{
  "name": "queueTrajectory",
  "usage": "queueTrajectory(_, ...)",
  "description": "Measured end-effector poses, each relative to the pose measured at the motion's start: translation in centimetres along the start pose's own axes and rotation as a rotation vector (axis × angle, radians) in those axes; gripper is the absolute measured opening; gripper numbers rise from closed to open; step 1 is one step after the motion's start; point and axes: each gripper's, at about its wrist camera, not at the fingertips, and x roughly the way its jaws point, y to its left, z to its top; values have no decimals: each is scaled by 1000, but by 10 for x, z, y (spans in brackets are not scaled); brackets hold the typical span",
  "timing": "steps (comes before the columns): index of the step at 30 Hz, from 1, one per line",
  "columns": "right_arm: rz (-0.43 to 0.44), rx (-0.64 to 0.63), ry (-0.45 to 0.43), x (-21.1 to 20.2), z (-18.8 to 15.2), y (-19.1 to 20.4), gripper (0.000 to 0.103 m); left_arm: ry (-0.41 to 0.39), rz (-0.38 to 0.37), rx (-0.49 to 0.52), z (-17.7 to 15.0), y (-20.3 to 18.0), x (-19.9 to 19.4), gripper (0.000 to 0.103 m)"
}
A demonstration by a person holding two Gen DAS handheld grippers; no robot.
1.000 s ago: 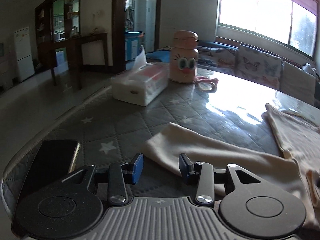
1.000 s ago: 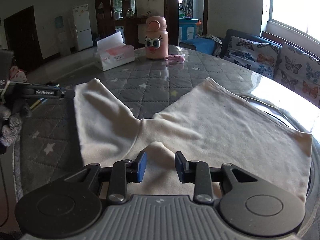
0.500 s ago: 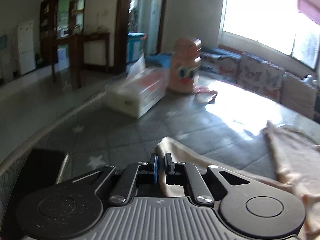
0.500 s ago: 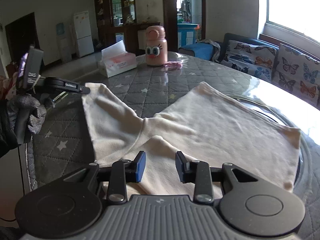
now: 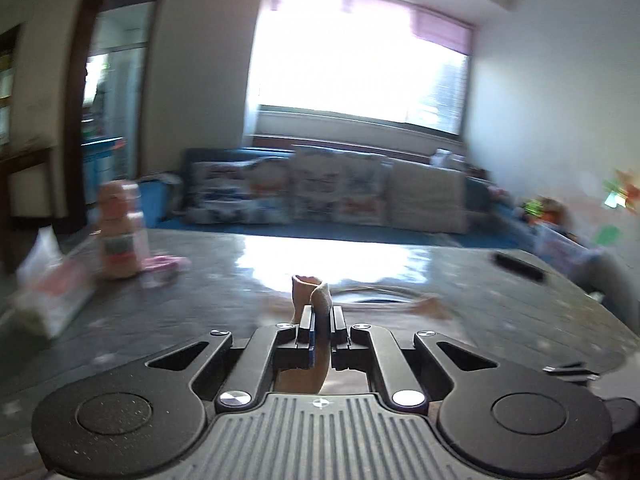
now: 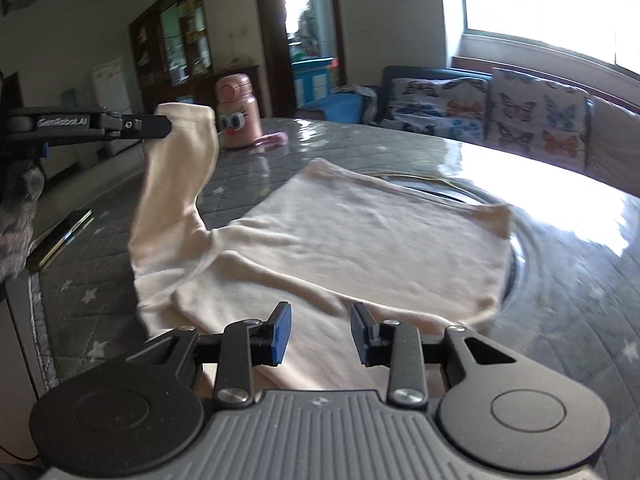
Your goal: Fold clothes
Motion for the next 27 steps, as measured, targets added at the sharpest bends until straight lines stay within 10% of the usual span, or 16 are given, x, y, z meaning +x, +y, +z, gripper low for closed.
queueTrajectory(15, -56, 150, -16, -19, -25, -44, 32, 182, -259, 163, -46, -81, 36, 19)
queueTrajectory(27, -3, 169, 27, -4, -23, -35, 32, 204, -62, 165, -66, 6, 4, 39)
